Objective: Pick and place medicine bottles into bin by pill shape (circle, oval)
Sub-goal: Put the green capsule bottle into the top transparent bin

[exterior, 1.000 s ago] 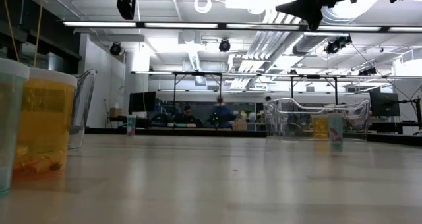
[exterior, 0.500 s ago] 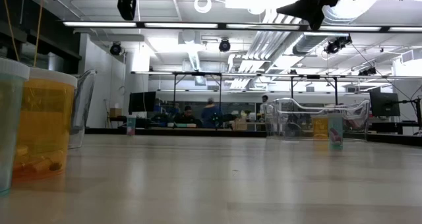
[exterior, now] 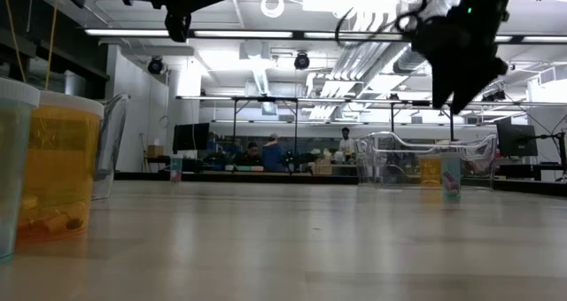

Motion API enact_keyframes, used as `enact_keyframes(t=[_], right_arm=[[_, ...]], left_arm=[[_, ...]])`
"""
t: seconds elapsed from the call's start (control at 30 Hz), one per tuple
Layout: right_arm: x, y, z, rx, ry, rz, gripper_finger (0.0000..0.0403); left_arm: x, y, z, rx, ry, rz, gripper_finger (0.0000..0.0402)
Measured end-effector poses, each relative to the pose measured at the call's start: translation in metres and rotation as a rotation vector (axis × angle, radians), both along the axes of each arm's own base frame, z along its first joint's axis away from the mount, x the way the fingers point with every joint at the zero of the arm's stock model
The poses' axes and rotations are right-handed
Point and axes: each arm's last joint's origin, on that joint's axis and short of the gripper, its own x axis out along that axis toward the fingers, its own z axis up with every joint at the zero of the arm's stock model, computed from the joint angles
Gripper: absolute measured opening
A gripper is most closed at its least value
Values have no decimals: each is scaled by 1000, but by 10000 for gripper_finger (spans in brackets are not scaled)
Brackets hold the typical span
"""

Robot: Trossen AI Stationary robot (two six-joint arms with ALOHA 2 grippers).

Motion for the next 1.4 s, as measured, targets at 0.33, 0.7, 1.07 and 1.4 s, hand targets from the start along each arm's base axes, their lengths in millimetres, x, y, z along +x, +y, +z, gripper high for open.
enact_keyframes(t=[0.33, 0.7, 1.07, 1.4], right_arm=[[24, 1, -35, 65, 93, -97, 259], [38, 2, -61, 91, 180, -105, 259], [42, 1, -67, 90, 192, -114, 238], [41, -3, -67, 103, 197, -111, 132]], left_arm=[[0, 0, 1, 2, -10, 0, 62], [0, 0, 1, 2, -10, 0, 62], [0, 0, 1, 2, -10, 0, 62], [0, 0, 1, 2, -9, 0, 62]])
